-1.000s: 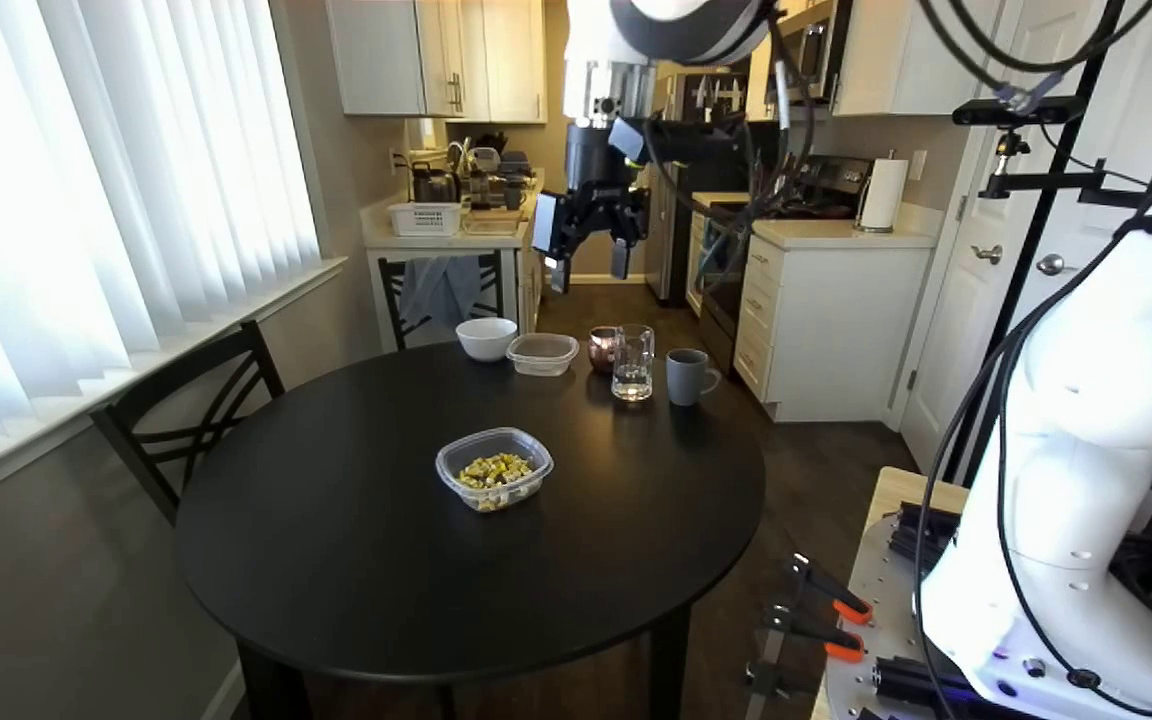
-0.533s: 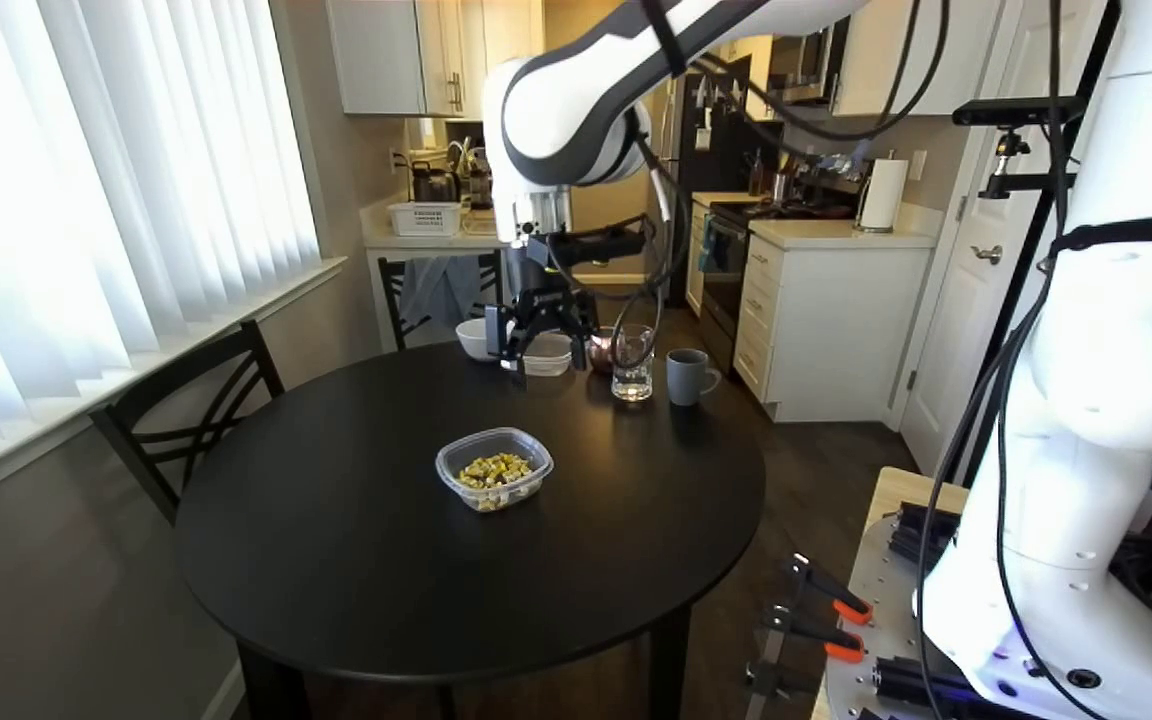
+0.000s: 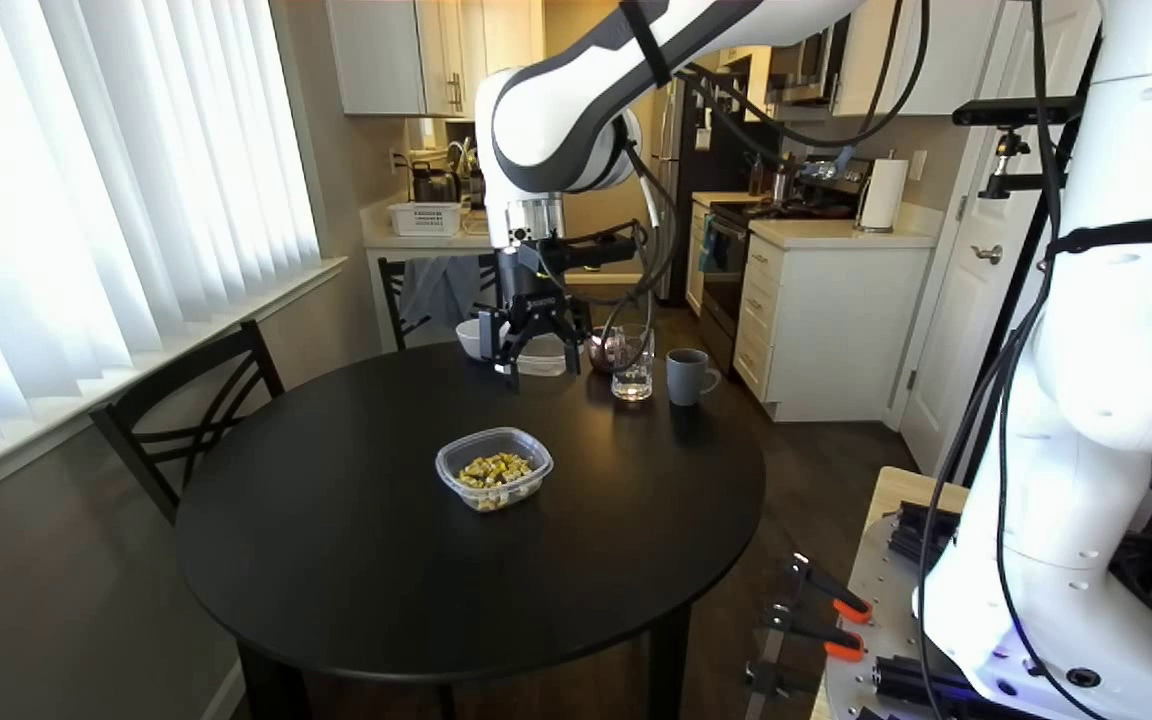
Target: Pour the candy out of the clear container and onto the table.
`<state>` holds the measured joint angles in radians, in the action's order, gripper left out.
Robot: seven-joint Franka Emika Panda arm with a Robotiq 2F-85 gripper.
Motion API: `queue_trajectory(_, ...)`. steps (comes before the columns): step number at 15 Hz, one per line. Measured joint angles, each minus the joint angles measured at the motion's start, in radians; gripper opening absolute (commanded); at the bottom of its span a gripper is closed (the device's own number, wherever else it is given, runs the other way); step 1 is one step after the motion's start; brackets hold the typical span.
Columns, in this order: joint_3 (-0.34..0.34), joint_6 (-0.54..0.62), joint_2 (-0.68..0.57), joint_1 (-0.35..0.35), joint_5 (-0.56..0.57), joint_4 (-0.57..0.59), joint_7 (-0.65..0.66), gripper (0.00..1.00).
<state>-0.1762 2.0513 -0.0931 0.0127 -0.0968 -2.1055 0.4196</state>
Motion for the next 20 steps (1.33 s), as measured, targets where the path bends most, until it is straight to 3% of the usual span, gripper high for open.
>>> queue_trajectory(4, 0.048, -0.043, -0.06, 0.037, 0.026, 0.05, 0.055, 1.0)
queue_trajectory(8, 0.126, -0.143, -0.303, 0.041, 0.006, 0.274, 0.136, 1.0)
queue_trajectory(12, 0.19, -0.167, -0.512, 0.036, -0.096, 0.51, 0.225, 1.0)
queue_trajectory(15, 0.215, -0.211, -0.623, 0.028, -0.135, 0.653, 0.305, 1.0)
queue_trajectory(20, 0.252, -0.36, -0.754, 0.031, -0.091, 0.848, 0.379, 1.0)
